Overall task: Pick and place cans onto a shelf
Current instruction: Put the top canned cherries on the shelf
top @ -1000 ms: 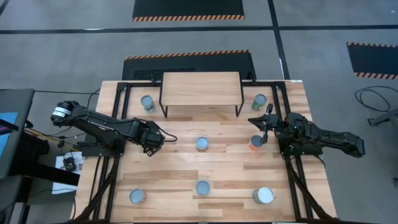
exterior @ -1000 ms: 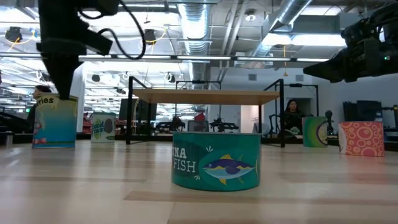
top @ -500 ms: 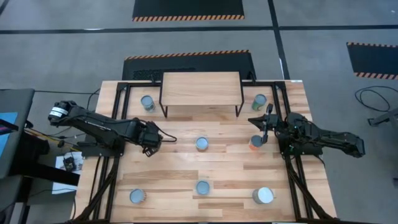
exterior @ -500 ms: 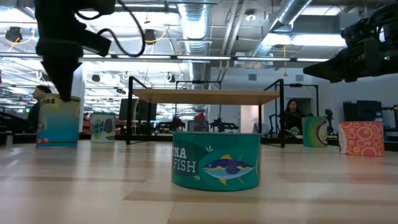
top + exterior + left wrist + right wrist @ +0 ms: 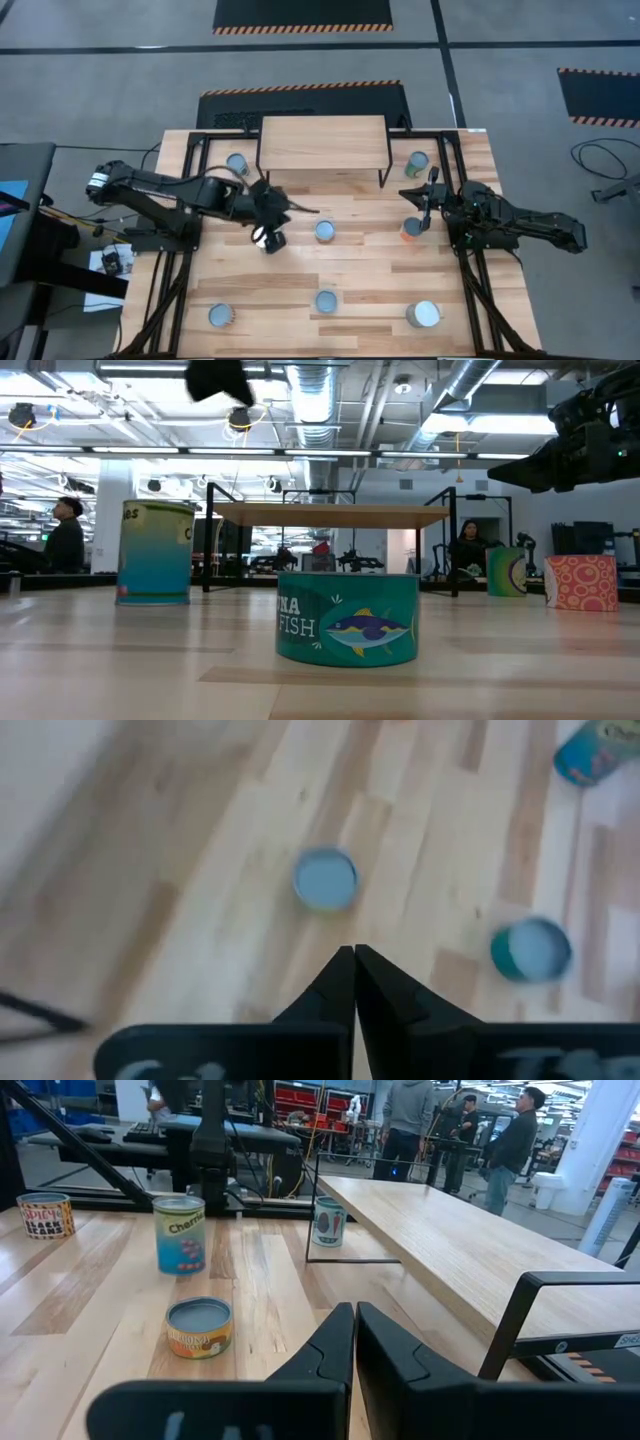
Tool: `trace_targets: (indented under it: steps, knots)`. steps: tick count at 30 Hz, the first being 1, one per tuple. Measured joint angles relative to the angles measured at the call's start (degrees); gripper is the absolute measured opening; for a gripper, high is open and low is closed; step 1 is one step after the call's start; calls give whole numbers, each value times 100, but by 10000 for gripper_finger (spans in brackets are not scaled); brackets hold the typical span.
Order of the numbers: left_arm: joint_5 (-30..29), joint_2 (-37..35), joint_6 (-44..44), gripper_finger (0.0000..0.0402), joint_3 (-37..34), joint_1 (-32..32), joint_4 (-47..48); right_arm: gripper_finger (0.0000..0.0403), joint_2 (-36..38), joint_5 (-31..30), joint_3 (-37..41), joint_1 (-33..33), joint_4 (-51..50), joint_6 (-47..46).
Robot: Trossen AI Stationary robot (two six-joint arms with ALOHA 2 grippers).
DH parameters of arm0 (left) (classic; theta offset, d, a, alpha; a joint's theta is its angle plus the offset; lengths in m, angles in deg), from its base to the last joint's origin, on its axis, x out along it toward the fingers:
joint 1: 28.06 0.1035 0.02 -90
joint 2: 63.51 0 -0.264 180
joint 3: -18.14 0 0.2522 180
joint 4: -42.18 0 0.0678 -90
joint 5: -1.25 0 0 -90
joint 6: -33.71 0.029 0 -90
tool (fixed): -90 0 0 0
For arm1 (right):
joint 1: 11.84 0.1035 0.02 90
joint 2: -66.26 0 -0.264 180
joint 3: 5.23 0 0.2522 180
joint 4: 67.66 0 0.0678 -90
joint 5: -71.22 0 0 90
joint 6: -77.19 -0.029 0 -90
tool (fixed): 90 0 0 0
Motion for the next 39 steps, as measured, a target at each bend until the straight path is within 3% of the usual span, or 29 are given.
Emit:
trace_targets:
  steps: [6, 11, 20, 25, 32, 39]
  knots:
    - [626, 808, 312, 2, 792, -16, 1024, 38, -1, 2, -1, 0, 1, 0]
    - [462, 1283, -148, 30, 755, -362, 1812, 38, 0, 2, 1, 0, 1, 0]
    - [429, 1415, -1073, 110, 121, -659, 1671, 38, 0, 2, 1, -1, 1, 0]
    - [431, 1415, -1181, 131, -288, -669, 1321, 38, -1, 2, 1, 0, 1, 0]
    - [186, 1414, -1158, 131, -444, -610, 1283, 38, -1, 2, 1, 0, 1, 0]
    - [158, 1493, -1107, 87, -446, -607, 1297, 38, -1, 2, 1, 0, 1, 0]
